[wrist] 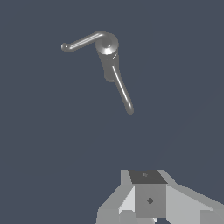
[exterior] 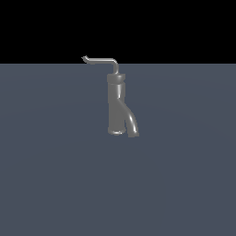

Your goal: Turn on the faucet by rotating a designated handle.

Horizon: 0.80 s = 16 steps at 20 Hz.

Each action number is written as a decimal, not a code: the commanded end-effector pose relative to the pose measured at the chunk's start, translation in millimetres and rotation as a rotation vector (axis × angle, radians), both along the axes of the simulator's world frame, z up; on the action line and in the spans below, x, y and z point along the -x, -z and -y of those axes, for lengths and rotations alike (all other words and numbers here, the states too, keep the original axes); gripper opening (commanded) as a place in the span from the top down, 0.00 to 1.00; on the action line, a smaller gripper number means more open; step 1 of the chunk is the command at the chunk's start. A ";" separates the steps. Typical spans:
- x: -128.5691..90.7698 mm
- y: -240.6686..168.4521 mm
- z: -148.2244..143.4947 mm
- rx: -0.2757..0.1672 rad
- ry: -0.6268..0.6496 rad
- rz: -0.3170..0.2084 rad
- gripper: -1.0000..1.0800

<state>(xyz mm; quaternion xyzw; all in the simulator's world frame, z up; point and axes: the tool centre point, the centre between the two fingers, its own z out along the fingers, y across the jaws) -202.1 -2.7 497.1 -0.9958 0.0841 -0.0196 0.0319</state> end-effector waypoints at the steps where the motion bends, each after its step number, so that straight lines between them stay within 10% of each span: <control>1: -13.8 2.8 -2.5 -0.015 0.047 -0.008 1.00; 16: -110.9 39.4 -25.8 -0.075 0.400 -0.073 1.00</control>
